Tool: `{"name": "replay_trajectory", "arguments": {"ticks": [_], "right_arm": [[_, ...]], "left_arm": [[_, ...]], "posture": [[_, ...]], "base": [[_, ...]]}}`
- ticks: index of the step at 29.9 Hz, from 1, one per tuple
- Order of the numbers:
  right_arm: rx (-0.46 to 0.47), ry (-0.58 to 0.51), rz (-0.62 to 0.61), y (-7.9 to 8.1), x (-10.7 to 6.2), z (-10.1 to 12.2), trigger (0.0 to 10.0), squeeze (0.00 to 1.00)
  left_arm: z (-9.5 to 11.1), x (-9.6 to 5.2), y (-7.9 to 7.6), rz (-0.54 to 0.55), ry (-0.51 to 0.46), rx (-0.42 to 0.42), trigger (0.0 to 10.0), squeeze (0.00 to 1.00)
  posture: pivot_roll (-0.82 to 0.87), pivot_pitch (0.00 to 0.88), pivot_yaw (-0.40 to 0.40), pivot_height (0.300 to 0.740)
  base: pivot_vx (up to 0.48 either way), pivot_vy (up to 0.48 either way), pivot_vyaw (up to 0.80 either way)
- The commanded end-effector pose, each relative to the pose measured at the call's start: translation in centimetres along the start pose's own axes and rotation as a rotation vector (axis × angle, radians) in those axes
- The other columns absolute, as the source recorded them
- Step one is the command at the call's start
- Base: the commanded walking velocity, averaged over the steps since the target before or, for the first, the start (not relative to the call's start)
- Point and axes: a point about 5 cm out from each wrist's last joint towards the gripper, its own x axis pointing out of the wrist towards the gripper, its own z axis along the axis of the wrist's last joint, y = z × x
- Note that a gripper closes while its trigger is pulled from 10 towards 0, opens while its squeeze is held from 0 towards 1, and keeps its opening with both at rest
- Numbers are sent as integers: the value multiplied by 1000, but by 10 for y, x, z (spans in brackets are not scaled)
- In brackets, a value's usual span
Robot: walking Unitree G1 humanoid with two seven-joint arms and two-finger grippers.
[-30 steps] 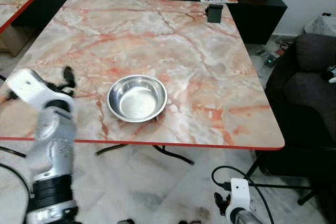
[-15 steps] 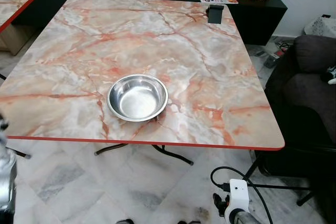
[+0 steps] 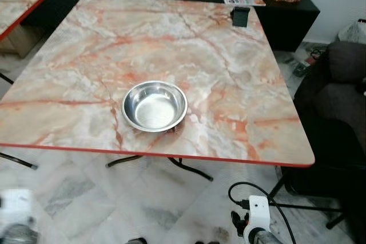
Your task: Setting the table
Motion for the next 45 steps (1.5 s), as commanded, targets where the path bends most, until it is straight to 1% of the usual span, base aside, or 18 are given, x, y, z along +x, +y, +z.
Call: {"name": "replay_trajectory", "arguments": {"ticks": [1,2,4,5,6,7,8,12,13,15,19,21,30,32,36,37,40,45], "right_arm": [[8,22,-17,-4,-2,-7,10000,0],[2,24,-24,-5,-2,-7,10000,0],[0,23,-31,-6,-2,-7,10000,0],[8,18,-41,-8,-2,-6,10000,0],[9,17,-43,-8,-2,-6,10000,0],[9,17,-43,-8,-2,-6,10000,0],[8,16,-42,-8,-2,-5,10000,0],[8,15,-43,-8,-2,-5,10000,0],[13,12,-46,-9,-2,-4,10000,0],[30,0,-71,-14,-3,-3,10000,0],[52,1,-91,-18,-4,-6,10000,0],[73,-1,-106,-20,-5,-8,10000,0],[113,-5,-131,-22,-7,-12,10000,0],[112,-3,-127,-22,-7,-13,10000,0],[118,-5,-130,-22,-7,-11,10000,0],[121,-8,-131,-22,-7,-10,10000,0],[121,-13,-127,-21,-6,-8,10000,0],[129,-11,-131,-22,-6,-8,10000,0]], "left_arm": [[-4,-1,-11,-87,6,-3,10000,0],[-4,-7,-45,-242,-30,67,10000,0],[-2,-12,-67,-335,-61,116,10000,0],[3,-18,-86,-409,-86,135,10000,0],[5,-21,-94,-439,-92,135,10000,0],[5,-21,-94,-439,-92,135,10000,0],[9,-25,-107,-479,-105,155,10000,0],[11,-27,-115,-527,-118,157,10000,0],[11,-29,-119,-542,-108,148,10000,0],[10,-35,-133,-603,-73,54,10000,0],[4,-38,-138,-617,-38,43,10000,0],[0,-38,-137,-610,-26,71,10000,0],[-2,-35,-132,-600,4,-9,10000,0],[-2,-36,-133,-608,8,-45,10000,0],[-2,-35,-132,-593,16,-62,10000,0],[-2,-35,-131,-588,19,-78,10000,0],[-3,-35,-131,-593,20,-70,10000,0],[-4,-33,-128,-563,31,-120,10000,0]], "posture": [[95,137,-78,740],[82,127,-74,740],[80,121,-72,740],[76,115,-72,740],[74,112,-71,740],[74,112,-71,740],[69,108,-70,740],[57,103,-68,740],[55,101,-68,740],[22,77,-52,740],[-17,58,-32,740],[-32,50,-23,740],[-60,23,2,740],[-57,17,2,740],[-57,10,1,740],[-58,11,1,740],[-58,15,1,740],[-43,33,-7,740]], "base": [[0,0,0],[0,0,0],[0,0,0],[0,0,0],[0,0,0],[0,0,0],[0,0,0],[0,0,0],[0,0,0],[0,0,0],[0,0,0],[0,0,0],[0,0,0],[0,0,0],[0,0,0],[0,412,0],[0,312,0],[0,320,0]]}}
